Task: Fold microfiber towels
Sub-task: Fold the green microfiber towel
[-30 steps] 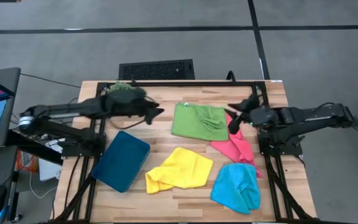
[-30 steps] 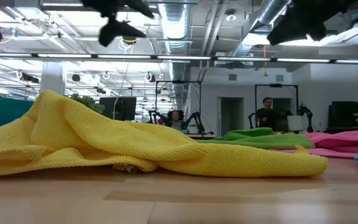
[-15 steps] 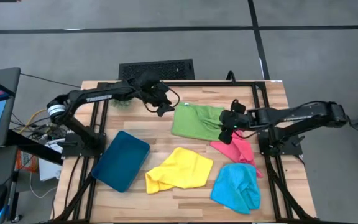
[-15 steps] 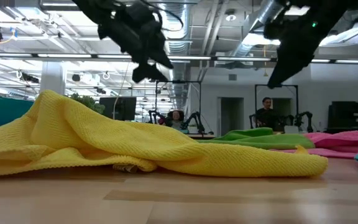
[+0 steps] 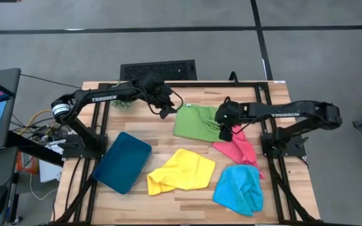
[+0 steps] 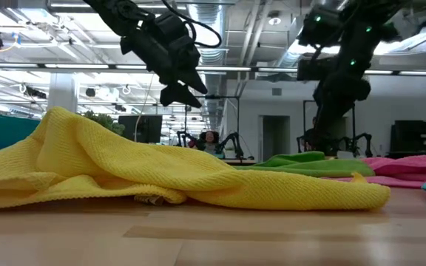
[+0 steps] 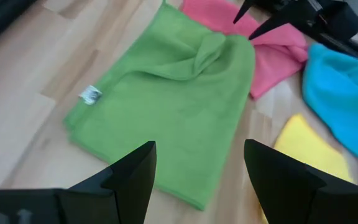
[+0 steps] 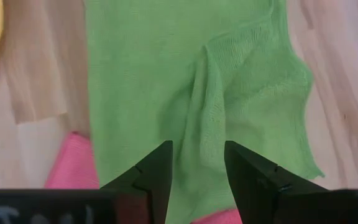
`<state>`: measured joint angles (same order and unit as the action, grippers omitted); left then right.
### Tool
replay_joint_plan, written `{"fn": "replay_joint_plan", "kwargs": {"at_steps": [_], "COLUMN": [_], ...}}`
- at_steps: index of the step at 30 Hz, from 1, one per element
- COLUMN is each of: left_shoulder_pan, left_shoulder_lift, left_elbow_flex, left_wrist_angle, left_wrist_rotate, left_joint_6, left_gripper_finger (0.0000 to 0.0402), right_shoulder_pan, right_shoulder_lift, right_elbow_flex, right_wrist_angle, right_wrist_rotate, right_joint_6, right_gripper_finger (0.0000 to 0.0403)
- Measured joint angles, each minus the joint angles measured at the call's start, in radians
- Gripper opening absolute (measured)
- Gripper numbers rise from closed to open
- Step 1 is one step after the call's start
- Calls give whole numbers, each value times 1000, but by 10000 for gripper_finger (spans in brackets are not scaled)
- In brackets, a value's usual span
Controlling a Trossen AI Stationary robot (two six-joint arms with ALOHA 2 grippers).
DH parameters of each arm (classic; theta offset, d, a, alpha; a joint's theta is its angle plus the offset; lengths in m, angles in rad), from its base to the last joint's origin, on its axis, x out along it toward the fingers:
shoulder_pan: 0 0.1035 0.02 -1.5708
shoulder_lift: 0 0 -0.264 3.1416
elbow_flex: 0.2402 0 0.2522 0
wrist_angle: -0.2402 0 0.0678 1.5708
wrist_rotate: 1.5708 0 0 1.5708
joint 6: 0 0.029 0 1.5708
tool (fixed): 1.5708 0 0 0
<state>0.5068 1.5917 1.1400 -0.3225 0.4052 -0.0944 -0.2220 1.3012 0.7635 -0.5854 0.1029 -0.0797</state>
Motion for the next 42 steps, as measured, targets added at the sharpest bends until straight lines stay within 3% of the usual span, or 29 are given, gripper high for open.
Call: {"fn": "replay_joint_plan", "kwargs": {"at_steps": [14, 22, 26, 30, 42], "left_shoulder_pan": [2, 8, 8, 15, 67], "left_shoulder_lift": [40, 155, 191, 211, 211], "left_elbow_flex": [1, -1, 1, 0, 0], "left_wrist_angle": [61, 104, 115, 128, 177], "left_wrist_rotate": [-49, -57, -121, -170, -159], "left_joint_6": [139, 58, 35, 23, -31], "left_gripper_finger": [236, 236, 236, 236, 236], "right_shoulder_pan": [-66, -67, -67, -68, -68], "right_shoulder_lift": [81, 72, 72, 72, 71], "right_elbow_flex": [0, -1, -1, -1, -1], "right_wrist_angle": [48, 42, 42, 47, 41], "right_wrist_rotate": [-37, -37, -37, -36, -35], "right_joint_6": [-52, -52, -52, -53, -25], "right_gripper_finger": [167, 164, 162, 162, 157]}}
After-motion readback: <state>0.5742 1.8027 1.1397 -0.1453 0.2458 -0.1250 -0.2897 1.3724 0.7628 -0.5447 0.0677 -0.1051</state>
